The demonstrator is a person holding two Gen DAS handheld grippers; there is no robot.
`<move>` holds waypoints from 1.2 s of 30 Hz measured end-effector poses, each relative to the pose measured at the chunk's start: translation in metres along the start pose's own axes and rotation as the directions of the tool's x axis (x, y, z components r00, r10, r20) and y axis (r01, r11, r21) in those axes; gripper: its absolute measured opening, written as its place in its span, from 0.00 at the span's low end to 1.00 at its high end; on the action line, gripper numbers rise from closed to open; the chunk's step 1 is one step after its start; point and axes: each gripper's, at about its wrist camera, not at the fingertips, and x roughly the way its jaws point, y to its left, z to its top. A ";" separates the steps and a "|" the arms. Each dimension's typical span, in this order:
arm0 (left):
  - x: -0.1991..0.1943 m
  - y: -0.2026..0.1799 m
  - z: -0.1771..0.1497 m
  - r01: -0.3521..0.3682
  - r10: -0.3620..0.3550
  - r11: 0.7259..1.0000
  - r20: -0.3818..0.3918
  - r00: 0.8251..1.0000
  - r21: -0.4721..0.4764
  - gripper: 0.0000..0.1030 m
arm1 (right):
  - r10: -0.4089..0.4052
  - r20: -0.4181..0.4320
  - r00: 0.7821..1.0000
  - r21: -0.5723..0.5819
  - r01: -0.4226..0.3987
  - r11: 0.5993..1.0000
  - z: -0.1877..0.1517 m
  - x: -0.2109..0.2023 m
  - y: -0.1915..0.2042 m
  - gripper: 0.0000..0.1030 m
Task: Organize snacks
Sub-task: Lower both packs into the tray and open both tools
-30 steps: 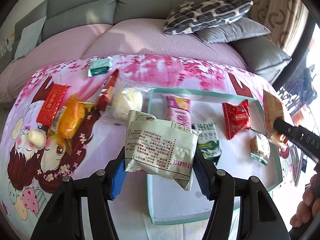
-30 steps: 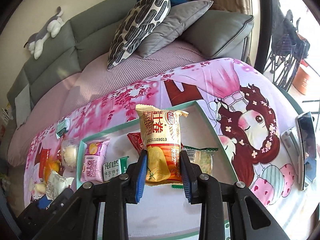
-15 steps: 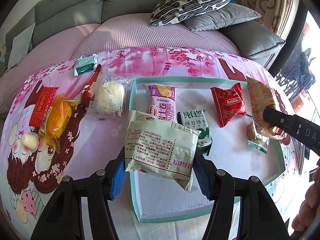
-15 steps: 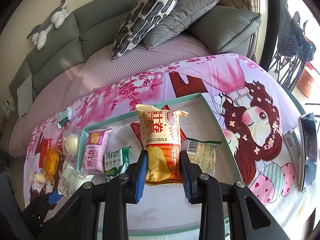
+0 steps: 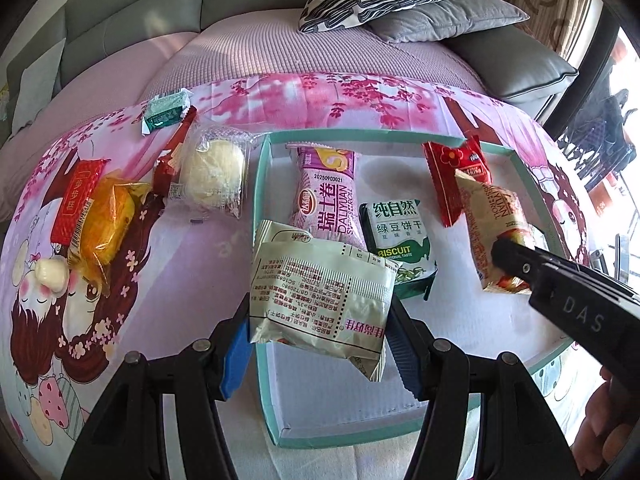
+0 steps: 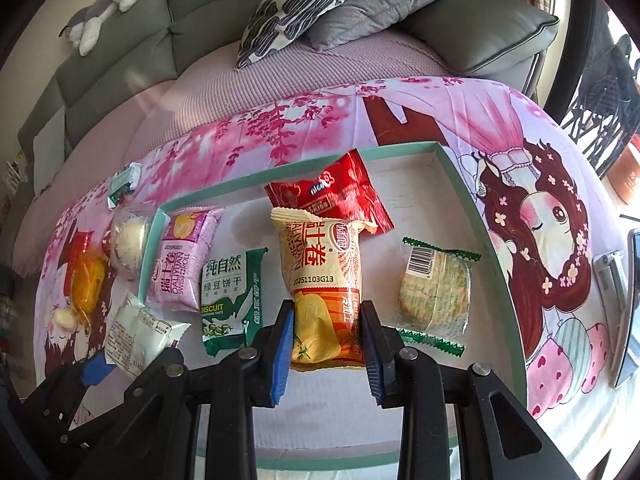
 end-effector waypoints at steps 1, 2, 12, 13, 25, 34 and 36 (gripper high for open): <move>0.001 0.000 0.000 0.002 -0.002 1.000 -0.003 1.000 -0.001 0.61 | -0.003 -0.005 1.000 -0.005 0.003 1.000 0.000 0.002 0.001 0.33; 0.002 0.000 0.000 0.003 -0.003 1.000 -0.006 1.000 0.000 0.61 | -0.004 -0.010 1.000 -0.009 0.004 1.000 0.000 0.003 0.002 0.33; 0.010 -0.002 -0.002 0.011 -0.011 1.000 -0.044 0.999 0.006 0.61 | -0.016 -0.057 0.998 -0.042 0.013 0.999 -0.004 0.015 0.004 0.33; 0.010 -0.002 -0.002 0.012 -0.012 1.000 -0.046 0.999 0.005 0.61 | -0.018 -0.061 0.998 -0.047 0.015 0.999 -0.005 0.016 0.005 0.33; 0.021 -0.003 -0.005 0.008 -0.007 1.000 -0.095 0.995 0.012 0.62 | -0.032 -0.085 0.996 -0.059 0.027 0.998 -0.008 0.022 0.007 0.43; 0.023 -0.008 -0.007 -0.005 0.011 0.999 -0.107 0.994 0.054 0.64 | -0.040 -0.103 0.994 -0.065 0.034 0.997 -0.009 0.029 0.008 0.61; 0.024 -0.009 -0.007 -0.010 0.017 0.998 -0.108 0.994 0.066 0.64 | -0.038 -0.101 0.994 -0.064 0.031 0.997 -0.008 0.029 0.008 0.64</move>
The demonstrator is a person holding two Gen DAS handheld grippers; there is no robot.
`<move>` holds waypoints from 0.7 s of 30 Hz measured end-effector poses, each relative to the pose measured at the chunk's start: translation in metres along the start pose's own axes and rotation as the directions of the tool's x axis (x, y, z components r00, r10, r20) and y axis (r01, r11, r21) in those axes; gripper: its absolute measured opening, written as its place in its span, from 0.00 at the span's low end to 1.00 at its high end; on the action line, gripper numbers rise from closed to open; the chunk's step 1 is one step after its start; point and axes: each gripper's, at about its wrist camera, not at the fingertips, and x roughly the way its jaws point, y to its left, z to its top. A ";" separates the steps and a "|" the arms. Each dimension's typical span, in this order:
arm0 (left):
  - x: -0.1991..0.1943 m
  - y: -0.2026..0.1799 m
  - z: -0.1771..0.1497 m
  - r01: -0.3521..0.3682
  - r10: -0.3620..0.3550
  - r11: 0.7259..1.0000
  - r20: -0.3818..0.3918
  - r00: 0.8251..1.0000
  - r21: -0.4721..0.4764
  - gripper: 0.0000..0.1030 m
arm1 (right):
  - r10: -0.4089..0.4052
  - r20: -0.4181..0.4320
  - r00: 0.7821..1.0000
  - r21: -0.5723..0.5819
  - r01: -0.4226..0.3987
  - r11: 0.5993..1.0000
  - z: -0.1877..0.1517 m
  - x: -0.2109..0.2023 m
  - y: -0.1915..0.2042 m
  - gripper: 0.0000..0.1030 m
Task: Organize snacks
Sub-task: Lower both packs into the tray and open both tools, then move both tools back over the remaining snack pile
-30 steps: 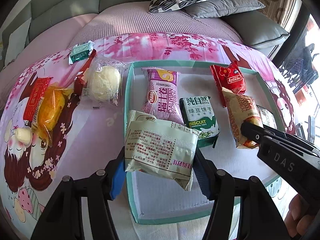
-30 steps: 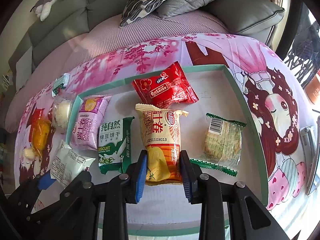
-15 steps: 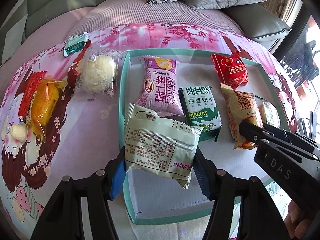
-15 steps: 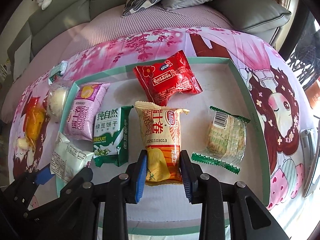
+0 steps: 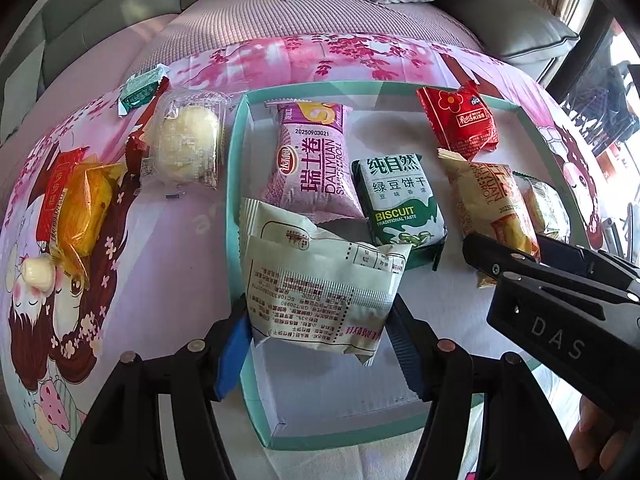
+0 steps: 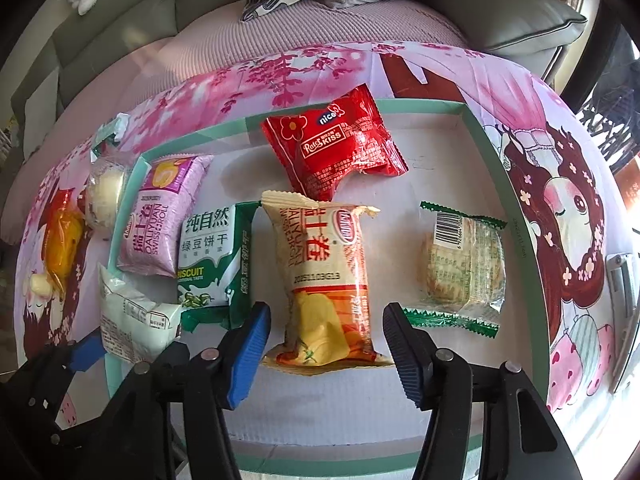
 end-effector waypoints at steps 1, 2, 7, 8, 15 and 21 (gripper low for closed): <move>0.000 -0.001 0.000 -0.003 0.003 1.000 0.000 1.000 0.005 0.64 | 0.000 0.002 1.000 0.002 0.000 1.000 0.000 0.000 -0.001 0.67; 0.001 -0.002 0.000 -0.006 0.006 1.000 -0.001 1.000 0.010 0.65 | -0.001 0.003 1.000 0.004 0.001 1.000 0.000 0.000 -0.001 0.69; 0.002 -0.005 -0.001 0.027 -0.027 0.999 -0.003 1.000 0.021 0.77 | -0.001 0.017 1.000 0.019 0.001 1.000 0.002 -0.002 -0.005 0.79; 0.002 -0.007 -0.001 0.026 -0.026 0.999 -0.003 1.000 0.027 0.77 | 0.000 0.022 1.000 0.022 -0.001 1.000 0.002 -0.004 -0.005 0.80; -0.002 -0.012 -0.001 0.039 -0.040 0.998 0.021 0.999 0.052 0.89 | 0.005 0.055 0.998 0.034 -0.007 0.999 0.005 -0.011 -0.008 0.93; -0.012 -0.011 0.001 0.021 -0.024 0.998 0.064 0.998 0.053 0.91 | 0.013 0.100 0.995 0.025 -0.015 1.000 0.007 -0.021 -0.008 1.00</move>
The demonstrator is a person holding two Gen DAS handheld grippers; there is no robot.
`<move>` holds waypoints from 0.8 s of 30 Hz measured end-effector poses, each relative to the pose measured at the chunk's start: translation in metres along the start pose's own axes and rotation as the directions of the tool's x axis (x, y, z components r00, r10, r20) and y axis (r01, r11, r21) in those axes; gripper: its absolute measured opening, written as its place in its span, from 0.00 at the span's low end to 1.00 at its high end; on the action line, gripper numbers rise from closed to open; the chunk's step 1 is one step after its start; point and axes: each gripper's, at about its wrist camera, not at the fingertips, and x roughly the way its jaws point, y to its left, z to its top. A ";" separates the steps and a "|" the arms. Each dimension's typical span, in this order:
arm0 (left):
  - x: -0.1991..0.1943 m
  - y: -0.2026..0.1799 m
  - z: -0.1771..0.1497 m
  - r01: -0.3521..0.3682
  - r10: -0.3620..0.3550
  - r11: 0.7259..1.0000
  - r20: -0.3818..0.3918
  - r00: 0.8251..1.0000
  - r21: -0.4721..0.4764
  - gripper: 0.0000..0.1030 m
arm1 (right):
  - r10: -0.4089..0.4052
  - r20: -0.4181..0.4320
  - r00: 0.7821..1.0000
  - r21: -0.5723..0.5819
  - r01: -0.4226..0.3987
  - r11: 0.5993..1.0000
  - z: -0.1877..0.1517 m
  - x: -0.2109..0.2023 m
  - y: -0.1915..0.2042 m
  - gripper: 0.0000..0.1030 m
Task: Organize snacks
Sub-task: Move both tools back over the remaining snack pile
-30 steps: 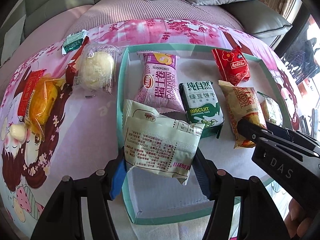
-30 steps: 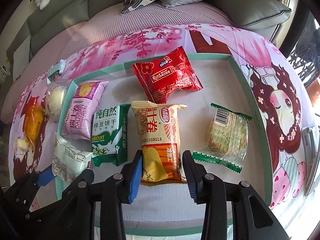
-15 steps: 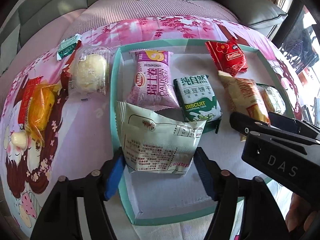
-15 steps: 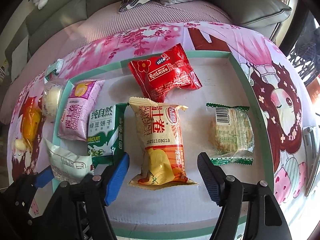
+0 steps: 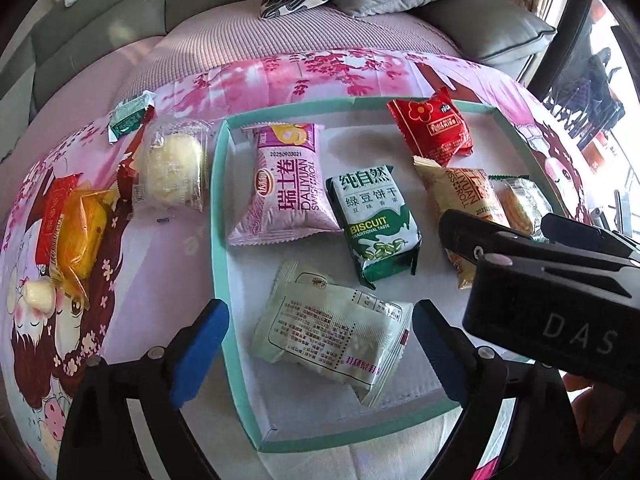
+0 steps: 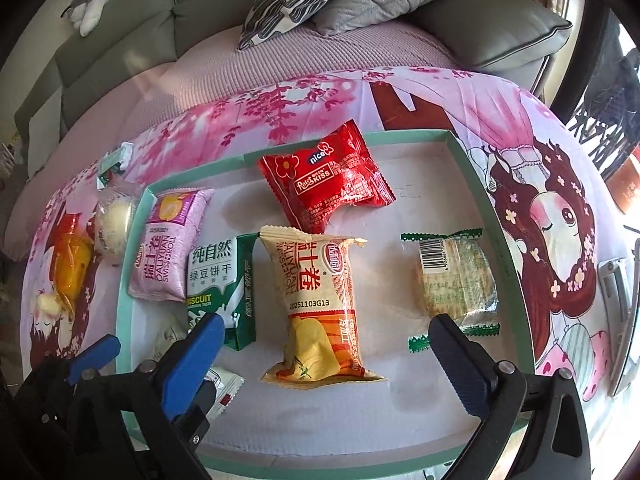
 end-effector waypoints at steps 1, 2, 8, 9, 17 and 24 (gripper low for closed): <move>-0.002 0.002 0.001 -0.005 0.005 1.000 0.007 1.000 -0.008 0.91 | 0.002 0.008 1.000 0.000 -0.002 1.000 0.000 -0.001 0.000 1.00; -0.003 0.005 0.001 -0.008 0.008 1.000 0.015 1.000 -0.018 0.91 | 0.003 0.013 1.000 0.000 -0.003 1.000 0.000 -0.002 0.000 1.00; -0.011 0.027 0.006 -0.018 0.024 0.993 0.054 0.998 -0.116 0.91 | -0.001 0.041 0.999 0.022 0.000 1.000 0.002 -0.007 -0.004 1.00; -0.012 0.031 0.007 -0.018 0.026 0.991 0.056 0.998 -0.135 0.91 | -0.002 0.045 0.999 0.028 0.001 1.000 0.002 -0.008 -0.005 1.00; -0.022 0.078 0.007 -0.052 0.083 0.947 0.086 0.993 -0.316 0.91 | -0.006 0.053 0.999 0.049 0.004 0.999 0.003 -0.009 -0.011 1.00; -0.024 0.131 -0.001 -0.065 0.110 0.881 0.068 0.992 -0.469 0.91 | 0.007 0.051 0.999 0.022 -0.008 1.000 0.002 -0.009 0.000 1.00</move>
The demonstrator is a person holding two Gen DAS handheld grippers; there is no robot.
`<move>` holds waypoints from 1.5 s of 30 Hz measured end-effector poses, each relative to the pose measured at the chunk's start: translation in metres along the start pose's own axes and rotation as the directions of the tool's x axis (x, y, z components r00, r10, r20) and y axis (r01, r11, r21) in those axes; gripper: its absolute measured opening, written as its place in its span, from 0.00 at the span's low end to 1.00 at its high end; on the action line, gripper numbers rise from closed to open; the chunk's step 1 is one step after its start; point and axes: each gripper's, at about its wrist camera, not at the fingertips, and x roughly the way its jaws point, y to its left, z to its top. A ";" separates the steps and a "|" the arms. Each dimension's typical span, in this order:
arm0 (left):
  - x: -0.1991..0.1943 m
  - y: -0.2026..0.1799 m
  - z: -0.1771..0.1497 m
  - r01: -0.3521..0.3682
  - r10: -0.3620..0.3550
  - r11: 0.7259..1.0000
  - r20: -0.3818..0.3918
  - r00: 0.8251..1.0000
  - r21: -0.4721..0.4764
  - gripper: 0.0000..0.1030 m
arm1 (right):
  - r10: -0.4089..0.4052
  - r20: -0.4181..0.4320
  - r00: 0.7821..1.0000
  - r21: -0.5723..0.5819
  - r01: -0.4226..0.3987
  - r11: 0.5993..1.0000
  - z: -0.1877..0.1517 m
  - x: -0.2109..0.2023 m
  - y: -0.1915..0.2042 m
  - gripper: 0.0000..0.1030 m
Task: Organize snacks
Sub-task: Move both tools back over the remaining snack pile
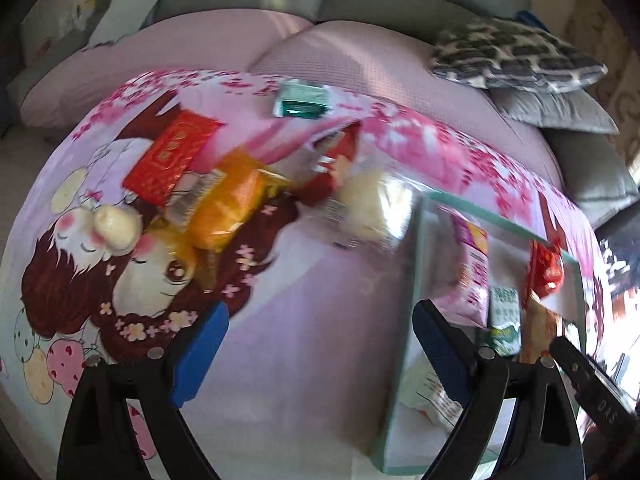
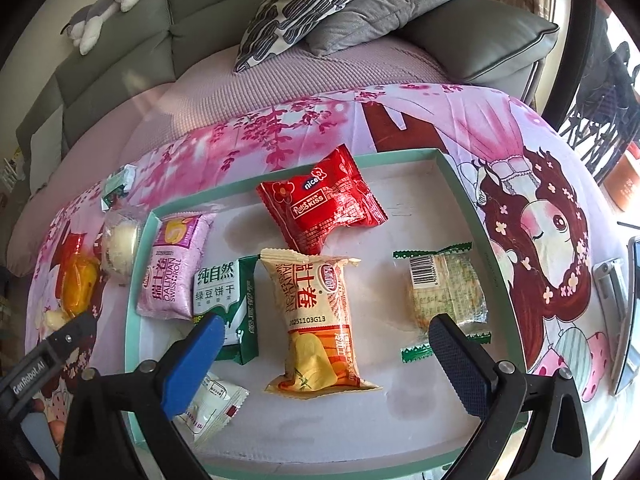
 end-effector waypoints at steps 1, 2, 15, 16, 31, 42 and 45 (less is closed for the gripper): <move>0.000 0.007 0.002 -0.006 0.006 1.000 0.001 1.000 -0.019 0.91 | 0.004 0.001 1.000 -0.007 -0.004 1.000 0.000 0.000 0.003 1.00; 0.000 0.015 0.004 -0.012 0.012 0.999 0.002 1.000 -0.041 0.91 | 0.008 0.001 1.000 -0.015 -0.008 1.000 -0.001 -0.001 0.005 1.00; -0.005 0.092 0.017 -0.090 0.095 0.967 0.011 0.995 -0.236 0.91 | 0.076 0.024 0.997 -0.121 -0.073 0.990 -0.007 -0.006 0.048 1.00; -0.005 0.097 0.018 -0.099 0.106 0.964 0.012 0.994 -0.246 0.91 | 0.085 0.025 0.996 -0.130 -0.081 0.988 -0.007 -0.006 0.052 1.00; -0.016 0.122 0.027 -0.086 0.120 0.956 0.106 0.987 -0.280 0.91 | 0.192 0.073 0.979 -0.198 -0.174 0.965 -0.016 -0.007 0.090 1.00; -0.026 0.142 0.046 0.039 0.023 0.950 0.197 0.980 -0.308 0.91 | 0.255 0.085 0.963 -0.241 -0.228 0.943 -0.019 -0.003 0.124 1.00; -0.024 0.148 0.049 0.022 0.037 0.951 0.184 0.982 -0.308 0.91 | 0.258 0.078 0.963 -0.247 -0.232 0.941 -0.021 0.000 0.131 1.00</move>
